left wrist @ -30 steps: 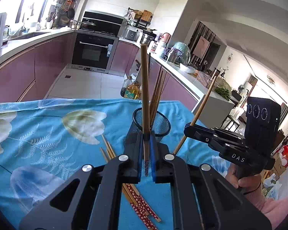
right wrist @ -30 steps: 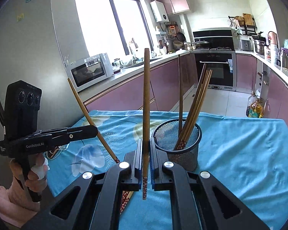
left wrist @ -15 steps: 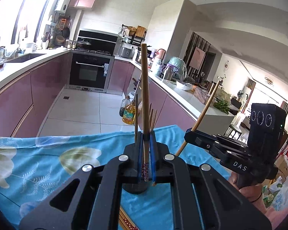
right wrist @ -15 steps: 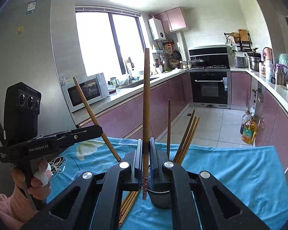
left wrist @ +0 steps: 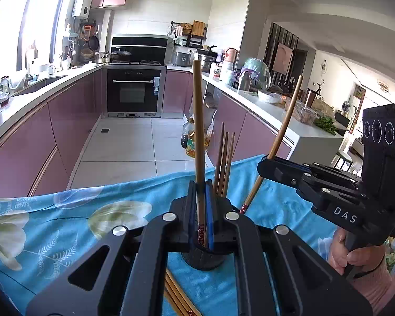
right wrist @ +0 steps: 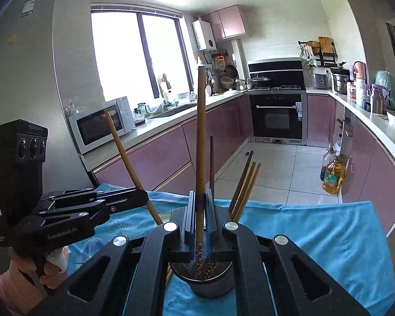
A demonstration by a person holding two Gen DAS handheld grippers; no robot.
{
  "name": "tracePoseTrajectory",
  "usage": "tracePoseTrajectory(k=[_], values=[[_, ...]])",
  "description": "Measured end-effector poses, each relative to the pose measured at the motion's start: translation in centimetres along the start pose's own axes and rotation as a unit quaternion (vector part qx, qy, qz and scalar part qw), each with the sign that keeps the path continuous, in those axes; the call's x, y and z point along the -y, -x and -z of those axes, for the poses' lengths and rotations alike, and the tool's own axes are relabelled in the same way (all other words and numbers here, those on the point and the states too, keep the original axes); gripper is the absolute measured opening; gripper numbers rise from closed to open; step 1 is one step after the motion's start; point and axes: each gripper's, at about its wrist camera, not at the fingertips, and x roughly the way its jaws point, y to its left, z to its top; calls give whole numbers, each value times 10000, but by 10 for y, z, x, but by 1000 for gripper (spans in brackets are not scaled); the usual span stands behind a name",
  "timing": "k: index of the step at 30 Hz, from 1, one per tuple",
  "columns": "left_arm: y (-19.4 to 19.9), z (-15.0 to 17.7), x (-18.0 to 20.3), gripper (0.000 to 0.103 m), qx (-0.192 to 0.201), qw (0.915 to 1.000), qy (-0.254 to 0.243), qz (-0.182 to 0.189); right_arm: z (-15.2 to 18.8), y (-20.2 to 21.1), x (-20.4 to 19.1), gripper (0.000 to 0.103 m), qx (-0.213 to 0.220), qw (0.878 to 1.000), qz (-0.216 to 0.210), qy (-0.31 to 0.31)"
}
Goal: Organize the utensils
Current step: 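Open the left tool in the cup while the right tool releases, then withdraw both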
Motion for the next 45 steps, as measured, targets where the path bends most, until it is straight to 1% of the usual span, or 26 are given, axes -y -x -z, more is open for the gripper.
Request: tracePoseTrajectory(k=[6, 11, 14, 18, 19, 20, 21, 24, 26, 28, 31, 34, 35, 36, 38, 39, 43, 45], values=[[-24, 11, 4, 8, -385, 9991, -198, -41, 14, -20, 7, 6, -507, 9987, 40, -104], [-47, 21, -3, 8, -732, 9971, -188, -53, 21, -32, 11, 7, -803, 9965, 101, -194], [-56, 22, -6, 8, -803, 9966, -147, -65, 23, -39, 13, 7, -909, 9954, 147, -255], [-64, 22, -12, 8, -809, 9966, -115, -92, 24, -42, 15, 8, -921, 9950, 215, -334], [-64, 22, -12, 8, -803, 9967, -108, -95, 24, -42, 17, 8, -911, 9949, 227, -358], [-65, 22, -13, 11, -799, 9967, -94, -94, 23, -41, 16, 8, -905, 9949, 232, -377], [-64, 23, -13, 14, -791, 9968, -78, -88, 23, -41, 16, 10, -887, 9950, 237, -394], [-61, 26, -13, 14, -738, 9972, -50, -75, 23, -38, 15, 19, -810, 9956, 239, -395], [-58, 28, -14, 16, -701, 9975, -10, -88, 23, -36, 14, 23, -764, 9960, 240, -404], [-53, 31, -16, 18, -646, 9978, 20, -129, 23, -33, 12, 23, -722, 9964, 228, -379], [-42, 35, -18, 22, -529, 9984, 37, -202, 25, -27, 6, 28, -653, 9972, 184, -330], [-30, 41, -22, 24, -434, 9987, 44, -278, 27, -17, -2, 29, -579, 9980, 102, -250], [-25, 44, -24, 26, -402, 9987, 51, -299, 28, -14, -5, 30, -559, 9982, 48, -225], [-20, 46, -25, 29, -380, 9988, 61, -316, 29, -9, -8, 35, -531, 9984, -18, -185], [-11, 53, -30, 33, -337, 9987, 103, -363, 32, -1, -15, 40, -476, 9988, -116, -92], [-8, 56, -32, 35, -334, 9987, 112, -363, 35, 2, -18, 40, -477, 9987, -172, -65], [0, 80, -43, 35, -491, 9975, 196, -467, 51, 7, -33, 41, -616, 9973, -376, 94], [1, 95, -48, 37, -620, 9966, 292, -451, 63, 5, -36, 45, -763, 9959, -461, 125]])
